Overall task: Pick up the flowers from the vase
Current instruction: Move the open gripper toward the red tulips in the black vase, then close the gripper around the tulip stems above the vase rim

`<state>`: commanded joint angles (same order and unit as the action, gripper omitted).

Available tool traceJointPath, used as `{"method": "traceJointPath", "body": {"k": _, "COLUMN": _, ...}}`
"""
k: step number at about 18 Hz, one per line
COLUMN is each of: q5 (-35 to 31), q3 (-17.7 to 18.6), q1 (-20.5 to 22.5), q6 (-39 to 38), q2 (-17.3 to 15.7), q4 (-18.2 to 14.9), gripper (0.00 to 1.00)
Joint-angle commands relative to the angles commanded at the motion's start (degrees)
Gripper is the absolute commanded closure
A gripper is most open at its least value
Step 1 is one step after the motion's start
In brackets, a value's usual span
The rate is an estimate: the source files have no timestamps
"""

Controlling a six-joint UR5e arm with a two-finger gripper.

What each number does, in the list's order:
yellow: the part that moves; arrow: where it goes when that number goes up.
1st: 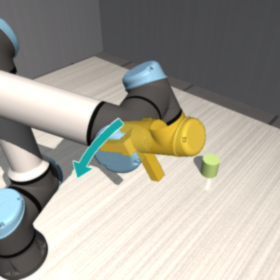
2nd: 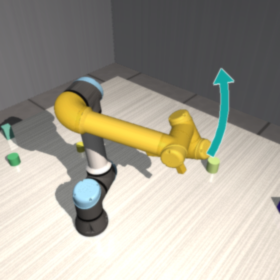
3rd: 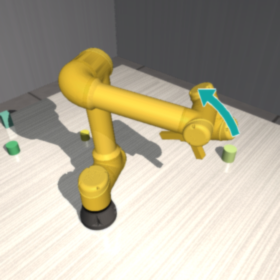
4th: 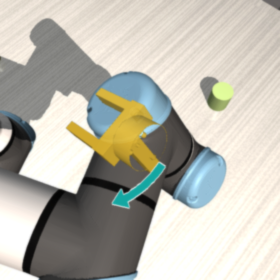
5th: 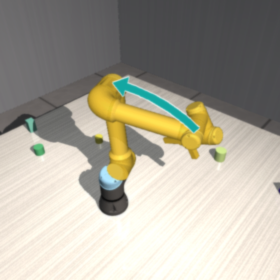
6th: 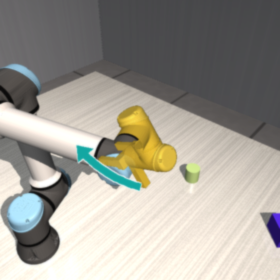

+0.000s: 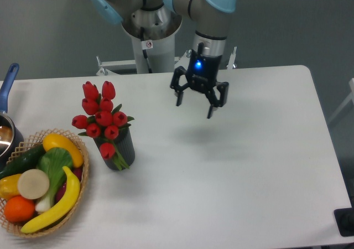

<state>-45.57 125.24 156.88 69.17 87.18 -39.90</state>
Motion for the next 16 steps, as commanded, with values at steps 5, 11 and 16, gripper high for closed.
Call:
{"method": "traceJointPath", "body": {"k": 5, "q5": 12.5, "q3": 0.6, "q1": -1.3, "q6": -0.1, "q2": 2.9, "q4": 0.0, "gripper": 0.0}}
{"method": "traceJointPath", "body": {"k": 11, "q5": 18.8, "q3": 2.2, "q1": -3.2, "q6": 0.0, "q2": 3.8, "q4": 0.0, "gripper": 0.0}}
{"method": "traceJointPath", "body": {"k": 16, "q5": 20.1, "q3": 1.8, "q1": -5.3, "q6": 0.1, "q2": 4.7, "q4": 0.2, "gripper": 0.0}}
